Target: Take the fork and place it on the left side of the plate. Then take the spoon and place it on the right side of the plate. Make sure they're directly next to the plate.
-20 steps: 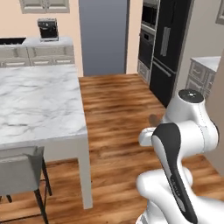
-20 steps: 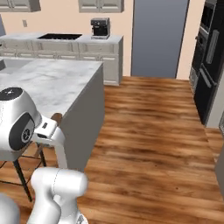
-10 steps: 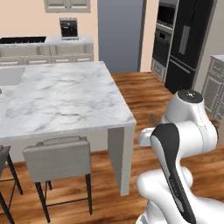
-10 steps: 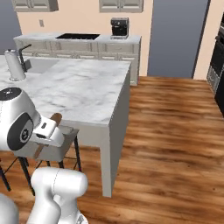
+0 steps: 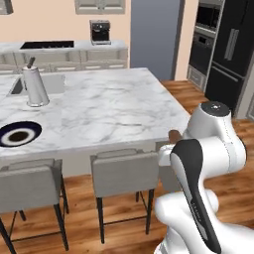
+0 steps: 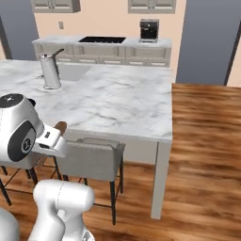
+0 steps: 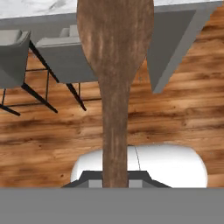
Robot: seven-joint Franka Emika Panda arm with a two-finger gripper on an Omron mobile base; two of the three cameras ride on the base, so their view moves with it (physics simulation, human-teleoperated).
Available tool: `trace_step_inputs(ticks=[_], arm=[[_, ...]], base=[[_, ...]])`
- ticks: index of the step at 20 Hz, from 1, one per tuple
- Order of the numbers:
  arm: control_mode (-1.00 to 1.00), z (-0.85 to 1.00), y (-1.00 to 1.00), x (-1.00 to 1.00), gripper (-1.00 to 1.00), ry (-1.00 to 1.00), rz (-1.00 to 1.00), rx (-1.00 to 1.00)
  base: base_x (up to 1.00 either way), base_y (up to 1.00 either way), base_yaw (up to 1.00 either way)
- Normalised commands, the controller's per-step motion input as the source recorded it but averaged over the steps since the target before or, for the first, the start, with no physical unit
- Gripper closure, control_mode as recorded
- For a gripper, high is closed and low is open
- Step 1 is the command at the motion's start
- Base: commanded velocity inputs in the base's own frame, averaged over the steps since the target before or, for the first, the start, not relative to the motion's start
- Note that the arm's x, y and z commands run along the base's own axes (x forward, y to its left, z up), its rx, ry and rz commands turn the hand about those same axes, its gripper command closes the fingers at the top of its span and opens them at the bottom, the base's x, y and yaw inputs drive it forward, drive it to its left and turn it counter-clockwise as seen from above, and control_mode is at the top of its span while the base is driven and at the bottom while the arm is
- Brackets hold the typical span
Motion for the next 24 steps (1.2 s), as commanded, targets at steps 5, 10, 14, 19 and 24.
trace_step_inputs(ticks=[5, 10, 14, 19, 24], arm=[[1.00, 0.00, 0.00, 0.00, 1.00, 0.00, 0.00, 0.00], [1.00, 0.00, 0.00, 0.00, 1.00, 0.00, 0.00, 0.00], [1.00, 0.00, 0.00, 0.00, 1.00, 0.00, 0.00, 0.00], [1.00, 0.00, 0.00, 0.00, 1.00, 0.00, 0.00, 0.00], [-1.00, -0.02, 0.08, 0.38, 1.00, 0.07, 0.01, 0.00]], base=[[0.35, 1.00, 0.00], [0.60, 0.88, 0.00], [0.75, 0.54, 0.00], [0.78, 0.34, 0.02], [0.50, 0.14, 0.01]])
